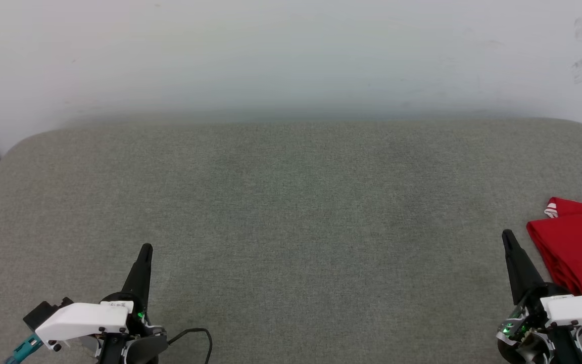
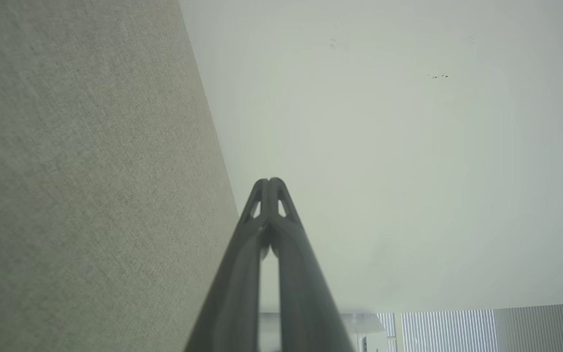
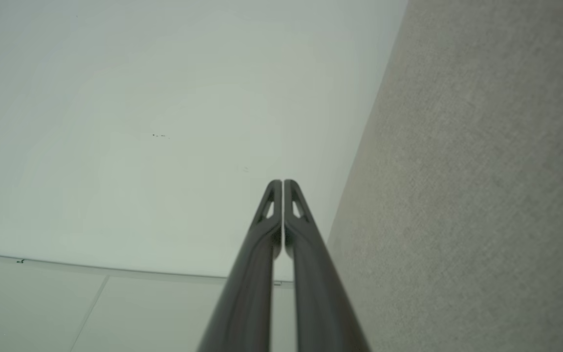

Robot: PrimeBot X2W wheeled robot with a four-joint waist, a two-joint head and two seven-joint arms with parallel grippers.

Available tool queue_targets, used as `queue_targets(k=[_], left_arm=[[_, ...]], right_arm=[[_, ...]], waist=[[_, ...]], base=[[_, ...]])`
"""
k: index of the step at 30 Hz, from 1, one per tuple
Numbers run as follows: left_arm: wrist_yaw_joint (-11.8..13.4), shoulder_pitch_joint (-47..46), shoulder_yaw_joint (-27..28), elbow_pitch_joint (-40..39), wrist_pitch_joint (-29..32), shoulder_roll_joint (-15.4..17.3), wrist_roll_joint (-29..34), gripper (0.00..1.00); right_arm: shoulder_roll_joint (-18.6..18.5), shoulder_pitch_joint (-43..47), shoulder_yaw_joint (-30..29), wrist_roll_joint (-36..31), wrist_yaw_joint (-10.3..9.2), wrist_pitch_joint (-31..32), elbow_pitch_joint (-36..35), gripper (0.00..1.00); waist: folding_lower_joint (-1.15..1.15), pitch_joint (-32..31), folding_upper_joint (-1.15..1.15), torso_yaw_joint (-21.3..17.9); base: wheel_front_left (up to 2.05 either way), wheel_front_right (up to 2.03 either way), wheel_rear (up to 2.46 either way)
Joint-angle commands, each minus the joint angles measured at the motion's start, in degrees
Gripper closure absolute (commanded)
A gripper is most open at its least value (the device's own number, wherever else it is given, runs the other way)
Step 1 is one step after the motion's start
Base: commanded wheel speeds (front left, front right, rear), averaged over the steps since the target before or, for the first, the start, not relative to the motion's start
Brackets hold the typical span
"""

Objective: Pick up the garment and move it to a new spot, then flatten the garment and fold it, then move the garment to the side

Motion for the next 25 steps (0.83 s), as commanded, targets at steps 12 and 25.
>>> queue_targets(k=[12,25], left_arm=[[-1.6,-1.1,1.8,0.4,1.4,-0.9,-4.1,1.00],[-1.7,-1.2,2.0,0.4,1.6,-1.1,-4.2,1.00]], right_arm=[[0.4,-1.7,-0.5,5.1,-0.03,0.4,1.0,1.00],[0.4,-1.7,-0.5,5.5,-0.03,0.4,1.1,1.00]], waist=[[0.00,0.3,0.00,0.3],[0.00,0.4,0.00,0.4]], base=[[0.00,0.00,0.00],[0.00,0.00,0.00]])
